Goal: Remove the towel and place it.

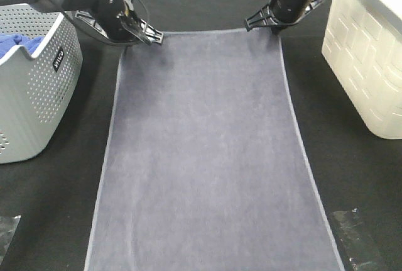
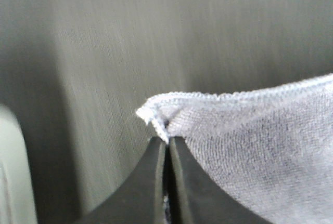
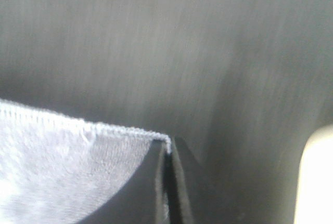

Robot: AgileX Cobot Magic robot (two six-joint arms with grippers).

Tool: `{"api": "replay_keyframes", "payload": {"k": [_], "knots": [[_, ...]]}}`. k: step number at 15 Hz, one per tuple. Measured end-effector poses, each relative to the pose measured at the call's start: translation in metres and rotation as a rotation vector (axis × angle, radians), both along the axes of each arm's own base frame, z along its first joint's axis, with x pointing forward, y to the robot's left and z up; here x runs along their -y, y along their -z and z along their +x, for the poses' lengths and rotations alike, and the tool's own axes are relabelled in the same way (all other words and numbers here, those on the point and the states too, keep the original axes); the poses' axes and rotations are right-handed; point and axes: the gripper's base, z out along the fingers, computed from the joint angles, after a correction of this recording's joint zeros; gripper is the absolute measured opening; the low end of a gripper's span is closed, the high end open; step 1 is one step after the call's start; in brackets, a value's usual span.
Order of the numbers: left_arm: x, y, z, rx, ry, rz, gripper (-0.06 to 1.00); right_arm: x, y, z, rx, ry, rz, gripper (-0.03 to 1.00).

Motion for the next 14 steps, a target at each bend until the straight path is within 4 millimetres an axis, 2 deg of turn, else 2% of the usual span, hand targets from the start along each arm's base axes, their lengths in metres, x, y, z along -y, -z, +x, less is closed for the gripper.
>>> {"api": "replay_keyframes", "payload": {"k": [3,7,10,14], "knots": [[-0.017,0.006,0.021,0.076,-0.012,-0.04,0.0,-0.004,0.02,0.013,0.111,-0.049,-0.003,0.0],[-0.009,0.021,0.04,0.169,0.052,-0.047,0.0,0.008,0.027,0.027,0.226,-0.04,0.024,0.0],[-0.011,0.03,0.053,0.25,0.08,-0.075,0.0,0.018,0.035,0.036,0.311,-0.051,0.051,0.0],[-0.013,0.063,0.06,0.301,0.126,-0.115,0.0,0.02,0.065,0.043,0.364,-0.081,0.074,0.0]]}}
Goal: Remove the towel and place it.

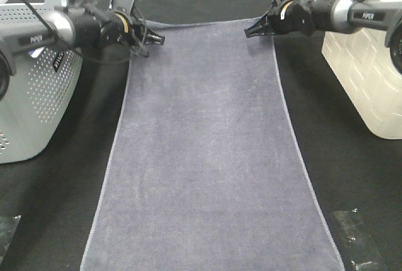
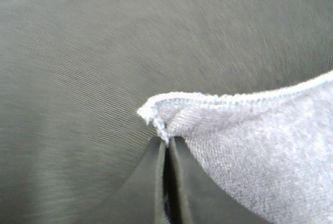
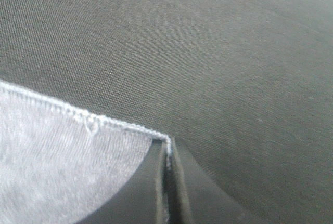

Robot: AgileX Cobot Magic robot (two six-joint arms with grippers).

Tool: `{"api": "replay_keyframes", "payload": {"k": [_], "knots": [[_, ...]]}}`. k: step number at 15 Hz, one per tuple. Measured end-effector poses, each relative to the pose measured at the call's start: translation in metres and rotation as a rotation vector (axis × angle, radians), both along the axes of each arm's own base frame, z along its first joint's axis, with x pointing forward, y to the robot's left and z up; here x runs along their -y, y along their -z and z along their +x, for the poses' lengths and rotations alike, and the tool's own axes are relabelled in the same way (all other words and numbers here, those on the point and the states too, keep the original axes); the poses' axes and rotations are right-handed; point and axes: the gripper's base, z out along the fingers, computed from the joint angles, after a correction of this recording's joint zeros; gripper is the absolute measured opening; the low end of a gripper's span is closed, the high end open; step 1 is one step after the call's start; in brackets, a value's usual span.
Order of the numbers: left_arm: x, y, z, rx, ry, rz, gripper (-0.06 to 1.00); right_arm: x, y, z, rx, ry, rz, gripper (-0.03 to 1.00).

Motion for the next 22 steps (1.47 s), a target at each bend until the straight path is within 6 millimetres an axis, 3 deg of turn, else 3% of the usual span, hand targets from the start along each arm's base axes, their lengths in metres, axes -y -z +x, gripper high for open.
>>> {"api": "replay_keyframes", "payload": {"k": [4,6,8,10,13,15,17,19,20,21,22], "knots": [[0.001,0.02,0.002,0.039,0.038,-0.026,0.0,-0.002,0.024,0.002,0.039,-0.032,0.018,0.02],[0.0,0.025,0.001,0.036,0.042,-0.022,0.0,-0.003,0.029,0.003,0.05,-0.04,0.023,0.09],[0.0,0.026,0.001,0.035,0.041,-0.022,0.05,-0.003,0.03,0.003,0.049,-0.04,0.023,0.24],[0.0,0.026,0.001,0.035,0.041,-0.022,0.25,-0.002,0.033,0.002,0.02,-0.031,0.011,0.52],[-0.002,0.024,0.001,0.008,0.023,-0.006,0.52,0.001,0.037,-0.001,-0.03,-0.014,-0.008,0.74],[-0.005,0.017,0.0,-0.022,-0.009,-0.011,0.62,0.002,0.041,-0.002,-0.07,0.0,-0.023,0.77],[-0.005,0.004,0.001,-0.02,-0.028,-0.033,0.64,0.004,0.042,-0.004,-0.105,0.012,-0.037,0.78],[-0.005,-0.017,-0.001,-0.042,-0.059,-0.038,0.64,0.007,0.031,-0.007,-0.156,0.043,-0.05,0.78],[-0.005,-0.017,-0.001,-0.042,-0.059,-0.038,0.64,0.007,0.031,-0.007,-0.156,0.043,-0.05,0.78],[-0.002,-0.036,-0.004,-0.049,-0.071,-0.029,0.65,0.007,0.007,-0.008,-0.167,0.078,-0.004,0.78],[-0.002,-0.036,-0.004,-0.049,-0.071,-0.029,0.65,0.007,0.007,-0.008,-0.167,0.078,-0.004,0.78]]}}
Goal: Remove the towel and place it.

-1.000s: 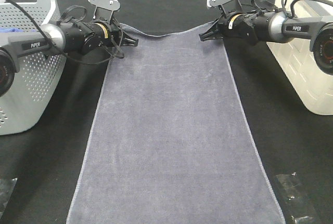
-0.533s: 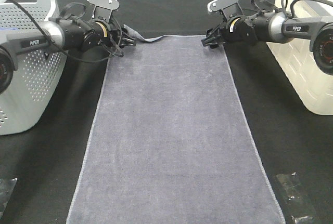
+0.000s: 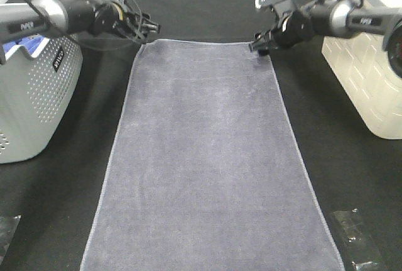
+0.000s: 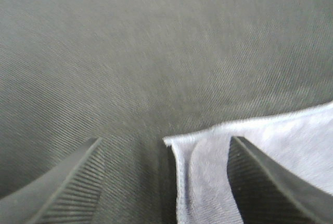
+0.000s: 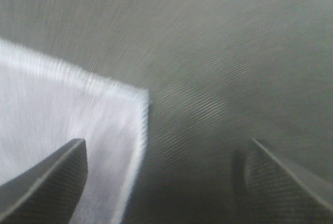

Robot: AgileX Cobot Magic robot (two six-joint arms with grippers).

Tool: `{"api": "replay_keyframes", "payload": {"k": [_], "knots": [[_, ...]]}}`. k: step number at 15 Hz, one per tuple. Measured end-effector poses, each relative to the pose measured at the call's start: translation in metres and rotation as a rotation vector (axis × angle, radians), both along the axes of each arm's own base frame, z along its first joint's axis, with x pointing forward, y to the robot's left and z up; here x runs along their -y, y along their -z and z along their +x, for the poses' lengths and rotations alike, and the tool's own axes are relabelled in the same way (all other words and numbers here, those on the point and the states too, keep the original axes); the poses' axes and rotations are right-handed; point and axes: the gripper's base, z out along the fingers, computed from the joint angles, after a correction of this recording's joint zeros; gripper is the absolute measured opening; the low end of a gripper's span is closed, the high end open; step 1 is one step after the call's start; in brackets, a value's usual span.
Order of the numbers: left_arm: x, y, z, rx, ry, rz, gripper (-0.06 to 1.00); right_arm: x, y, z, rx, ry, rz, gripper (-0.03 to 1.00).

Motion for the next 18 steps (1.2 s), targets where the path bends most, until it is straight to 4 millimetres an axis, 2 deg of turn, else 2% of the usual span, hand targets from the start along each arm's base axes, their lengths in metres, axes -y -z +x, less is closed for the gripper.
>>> {"api": "replay_keyframes", "payload": {"k": [2,4,5,7,10,11,14,16,18], "knots": [[0.008,-0.019,-0.005,0.002,0.004,0.008,0.65,-0.002,-0.035,-0.001,0.034,0.031,0.076,0.78],[0.014,-0.042,-0.008,0.031,0.011,0.001,0.65,-0.002,-0.079,-0.004,0.088,0.049,0.14,0.78],[0.018,-0.066,-0.012,0.069,0.019,-0.011,0.65,-0.002,-0.108,-0.008,0.132,0.053,0.175,0.78],[0.017,-0.104,-0.019,0.115,0.013,-0.025,0.65,-0.001,-0.148,-0.017,0.181,0.06,0.219,0.78],[0.006,-0.169,-0.043,0.093,-0.053,-0.027,0.65,0.004,-0.201,-0.04,0.161,0.077,0.237,0.78],[0.0,-0.185,-0.053,0.054,-0.087,-0.022,0.65,0.006,-0.216,-0.05,0.134,0.085,0.235,0.78],[-0.022,-0.229,-0.097,-0.154,-0.182,0.061,0.65,0.014,-0.242,-0.084,-0.06,0.123,0.188,0.78],[-0.035,-0.251,-0.127,-0.286,-0.218,0.127,0.65,0.021,-0.255,-0.112,-0.221,0.153,0.145,0.78],[-0.039,-0.269,-0.143,-0.302,-0.208,0.137,0.65,0.026,-0.264,-0.135,-0.369,0.175,0.101,0.78]]}}
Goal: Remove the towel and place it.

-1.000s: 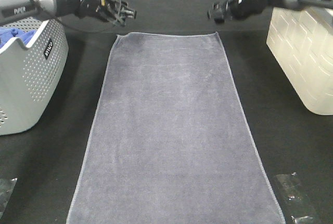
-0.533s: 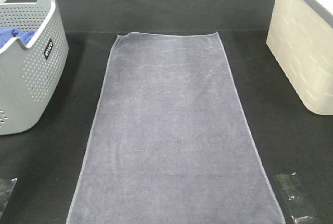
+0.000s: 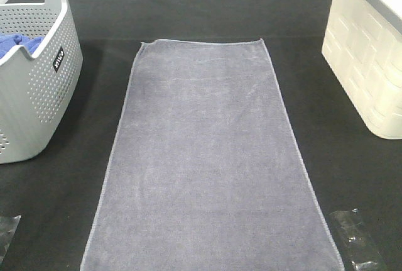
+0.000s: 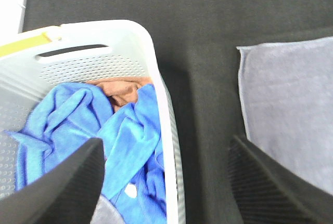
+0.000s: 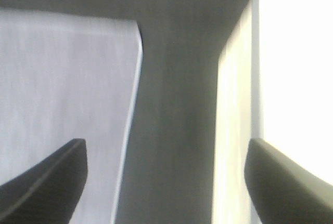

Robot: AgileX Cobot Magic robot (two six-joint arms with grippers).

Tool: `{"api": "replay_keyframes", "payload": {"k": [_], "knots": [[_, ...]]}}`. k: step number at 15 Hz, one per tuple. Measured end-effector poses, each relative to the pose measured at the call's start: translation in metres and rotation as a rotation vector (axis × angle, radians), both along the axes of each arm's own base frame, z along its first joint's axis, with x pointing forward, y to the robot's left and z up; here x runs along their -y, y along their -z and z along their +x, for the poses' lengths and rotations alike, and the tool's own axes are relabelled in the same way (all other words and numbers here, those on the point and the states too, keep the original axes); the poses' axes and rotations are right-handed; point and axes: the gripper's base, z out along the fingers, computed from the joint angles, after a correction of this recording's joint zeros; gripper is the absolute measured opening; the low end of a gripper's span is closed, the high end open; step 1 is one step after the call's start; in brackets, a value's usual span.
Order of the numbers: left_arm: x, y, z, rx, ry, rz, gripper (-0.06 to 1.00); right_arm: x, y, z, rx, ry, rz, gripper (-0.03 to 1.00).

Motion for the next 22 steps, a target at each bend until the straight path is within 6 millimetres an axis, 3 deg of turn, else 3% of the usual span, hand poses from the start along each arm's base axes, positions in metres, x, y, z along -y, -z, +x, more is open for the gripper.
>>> {"api": "replay_keyframes", "payload": {"k": [3,5,9,12,16,20,22], "knots": [[0.004,-0.015,-0.023,-0.026,0.098,-0.071,0.65,0.003,-0.012,-0.02,-0.02,-0.029,-0.008,0.78],[-0.002,-0.021,-0.05,-0.053,0.113,-0.073,0.65,0.007,-0.018,-0.044,-0.039,-0.037,-0.005,0.78],[-0.032,-0.004,-0.138,-0.169,0.082,-0.045,0.65,0.023,-0.026,-0.127,-0.09,-0.045,0.008,0.78],[-0.054,0.025,-0.208,-0.252,0.059,-0.059,0.65,0.03,-0.021,-0.184,-0.111,-0.056,0.058,0.78],[-0.078,0.057,-0.294,-0.246,0.057,-0.11,0.65,0.044,0.003,-0.249,-0.141,-0.056,0.056,0.78],[-0.101,0.08,-0.371,-0.082,0.152,-0.133,0.65,0.056,0.04,-0.308,-0.164,-0.055,0.052,0.78],[-0.107,0.088,-0.396,0.006,0.198,-0.149,0.65,0.061,0.059,-0.334,-0.156,-0.056,0.053,0.78]]}}
